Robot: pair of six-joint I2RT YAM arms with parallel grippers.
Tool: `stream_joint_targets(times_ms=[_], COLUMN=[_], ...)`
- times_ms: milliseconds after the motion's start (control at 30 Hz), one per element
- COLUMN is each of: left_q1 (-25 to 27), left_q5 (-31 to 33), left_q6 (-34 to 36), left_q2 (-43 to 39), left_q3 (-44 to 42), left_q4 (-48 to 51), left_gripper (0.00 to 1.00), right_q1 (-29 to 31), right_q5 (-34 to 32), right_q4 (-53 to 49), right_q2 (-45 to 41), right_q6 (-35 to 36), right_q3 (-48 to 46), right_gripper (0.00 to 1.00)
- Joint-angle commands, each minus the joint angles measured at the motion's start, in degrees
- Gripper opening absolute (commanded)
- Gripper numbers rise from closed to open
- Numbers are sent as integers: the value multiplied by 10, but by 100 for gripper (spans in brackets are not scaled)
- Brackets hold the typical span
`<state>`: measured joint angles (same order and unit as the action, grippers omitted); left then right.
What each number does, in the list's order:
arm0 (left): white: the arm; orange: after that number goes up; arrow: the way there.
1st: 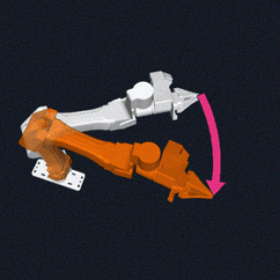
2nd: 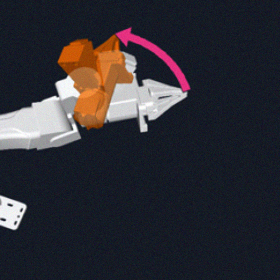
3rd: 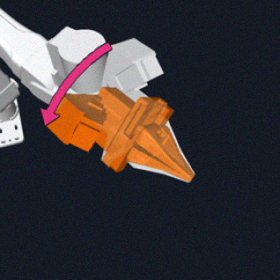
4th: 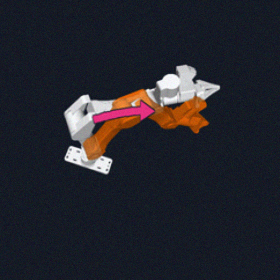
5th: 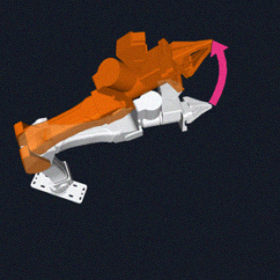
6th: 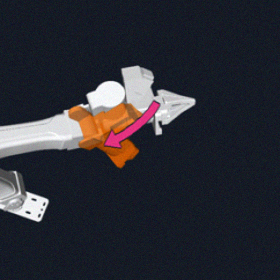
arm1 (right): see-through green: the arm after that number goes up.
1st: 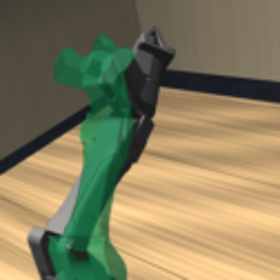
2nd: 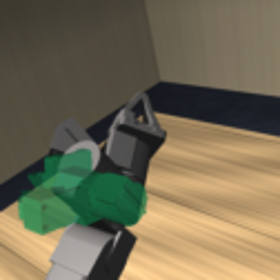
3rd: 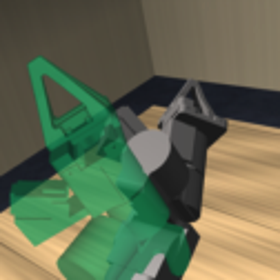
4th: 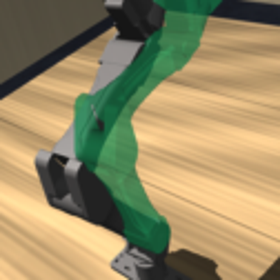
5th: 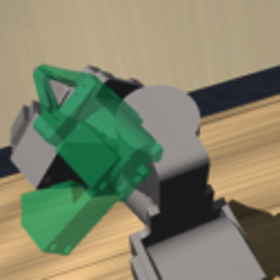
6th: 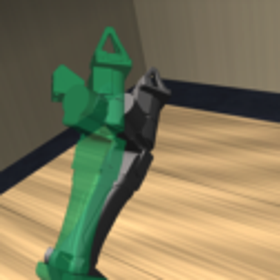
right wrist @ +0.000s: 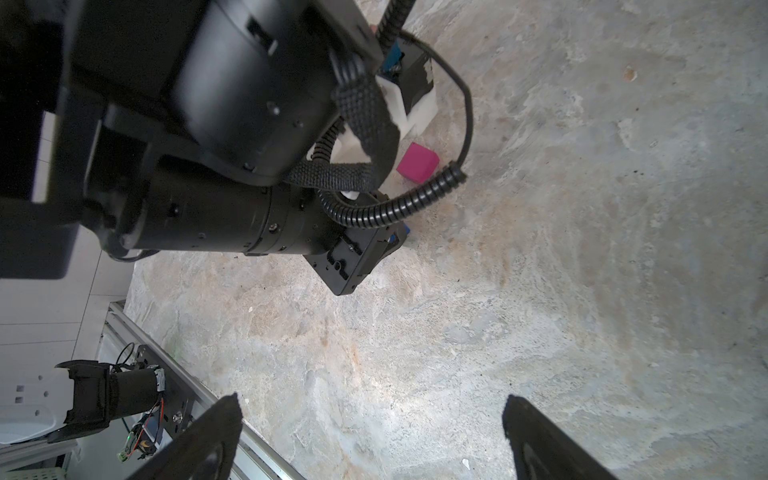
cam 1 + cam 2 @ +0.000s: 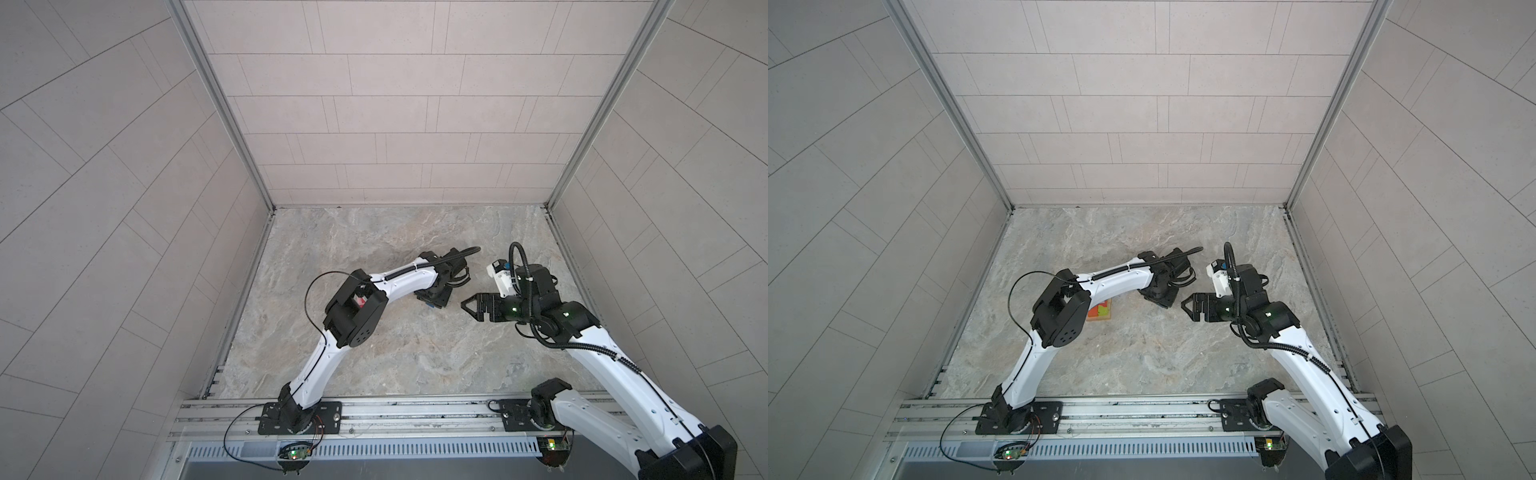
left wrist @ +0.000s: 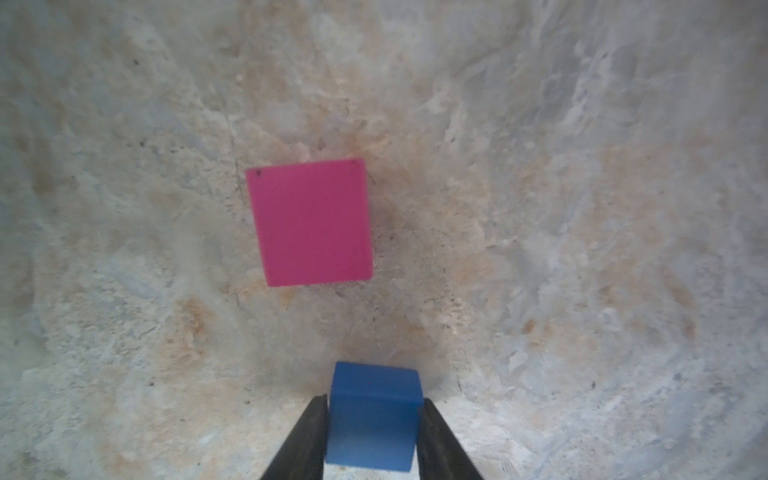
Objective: Build the wood block tower
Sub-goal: 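Close the left gripper on the blue cube and lift it, then carry the blue cube with the left gripper over the stack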
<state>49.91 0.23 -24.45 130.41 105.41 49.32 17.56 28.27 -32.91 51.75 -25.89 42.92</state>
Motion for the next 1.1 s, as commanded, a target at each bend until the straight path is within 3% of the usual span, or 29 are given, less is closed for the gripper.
stream_joint_targets(times_ms=[0,733,1067], left_q1=[-1,-54,-108], left_q5=[13,33,30], left_q6=[1,-23,-63], left_q2=[-23,-185,-291], left_q3=[7,5,-66], left_q4=[29,144,180], left_gripper=[38,35,34], right_q1=[-2,-2,1], right_q5=[1,12,21], right_q4=[-6,31,76], right_q2=[-1,13,35], right_q6=[6,-6,-21], right_q3=[2,-6,-14], right_gripper=[99,99,99])
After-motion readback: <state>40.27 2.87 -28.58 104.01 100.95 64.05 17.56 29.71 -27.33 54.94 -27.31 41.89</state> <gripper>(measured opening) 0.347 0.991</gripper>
